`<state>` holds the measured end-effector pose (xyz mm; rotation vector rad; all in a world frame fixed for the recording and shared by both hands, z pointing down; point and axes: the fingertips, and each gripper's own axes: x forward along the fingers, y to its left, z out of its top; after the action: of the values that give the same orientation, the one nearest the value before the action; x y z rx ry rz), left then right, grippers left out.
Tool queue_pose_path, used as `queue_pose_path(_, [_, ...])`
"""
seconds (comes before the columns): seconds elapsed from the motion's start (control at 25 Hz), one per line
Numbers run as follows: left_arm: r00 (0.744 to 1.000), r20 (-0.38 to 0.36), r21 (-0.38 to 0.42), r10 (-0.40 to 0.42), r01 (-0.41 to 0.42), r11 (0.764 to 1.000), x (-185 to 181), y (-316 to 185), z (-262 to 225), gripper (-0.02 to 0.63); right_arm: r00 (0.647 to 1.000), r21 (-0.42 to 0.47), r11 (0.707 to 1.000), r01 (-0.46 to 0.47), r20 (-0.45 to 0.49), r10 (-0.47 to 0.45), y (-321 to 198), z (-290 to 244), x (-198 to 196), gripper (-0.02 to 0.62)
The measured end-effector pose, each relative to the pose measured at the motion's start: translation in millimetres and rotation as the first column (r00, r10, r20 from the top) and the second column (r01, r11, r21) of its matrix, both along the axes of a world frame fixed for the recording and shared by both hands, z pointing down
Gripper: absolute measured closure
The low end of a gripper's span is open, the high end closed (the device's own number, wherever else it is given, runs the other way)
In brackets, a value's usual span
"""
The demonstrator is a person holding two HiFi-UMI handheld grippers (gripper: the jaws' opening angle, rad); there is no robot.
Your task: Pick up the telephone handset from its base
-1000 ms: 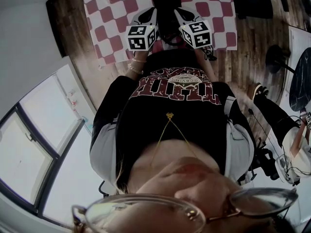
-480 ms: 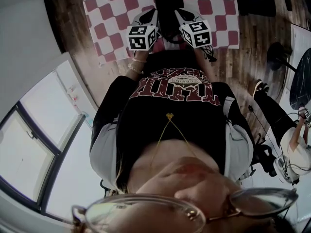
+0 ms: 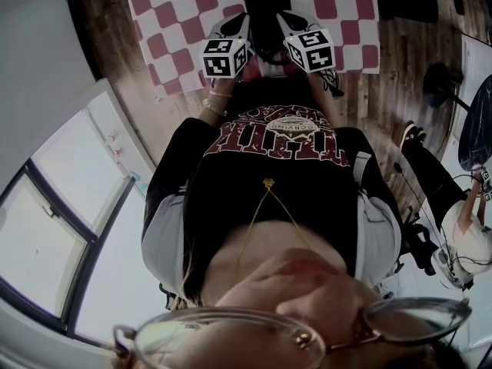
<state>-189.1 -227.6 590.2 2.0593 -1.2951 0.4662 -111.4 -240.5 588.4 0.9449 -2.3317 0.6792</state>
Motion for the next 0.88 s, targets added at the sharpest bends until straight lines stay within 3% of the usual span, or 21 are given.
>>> queue_pose_path(0.88, [0.999, -0.027, -0.067, 0.022, -0.024, 0.997, 2.9, 13.7, 15.2, 0.595, 0.999, -0.053, 0.999, 0.007, -0.043, -0.009, 10.0, 18.0, 4.3, 0.575])
